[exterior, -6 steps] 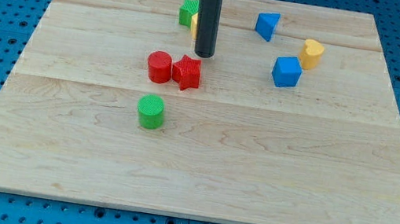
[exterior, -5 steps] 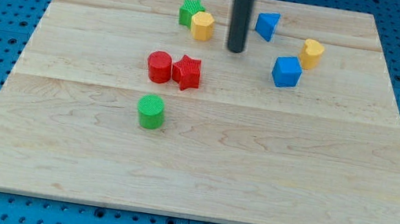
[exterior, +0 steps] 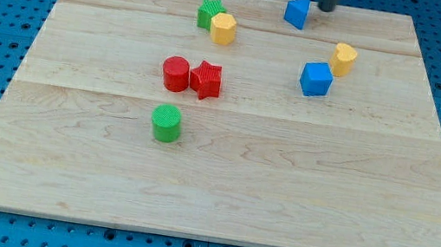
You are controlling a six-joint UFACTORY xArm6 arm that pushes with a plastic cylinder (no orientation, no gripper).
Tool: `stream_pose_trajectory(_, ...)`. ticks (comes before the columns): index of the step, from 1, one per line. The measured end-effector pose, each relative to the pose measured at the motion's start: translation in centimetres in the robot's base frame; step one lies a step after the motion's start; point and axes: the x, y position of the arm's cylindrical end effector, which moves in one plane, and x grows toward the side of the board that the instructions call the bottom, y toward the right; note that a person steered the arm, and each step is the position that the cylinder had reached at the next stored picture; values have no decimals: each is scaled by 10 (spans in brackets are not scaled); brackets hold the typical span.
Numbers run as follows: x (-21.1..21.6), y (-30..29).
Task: Place the blue triangle to the left of the blue cube
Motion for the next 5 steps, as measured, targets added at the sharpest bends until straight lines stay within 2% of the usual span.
stream_pose_trajectory(1,27,-38)
stream_pose_trajectory(2,3,-44)
stream_pose_trajectory(3,21,-87)
stream_pose_trajectory(4,82,-83)
stream_pose_trajectory(5,101,-64)
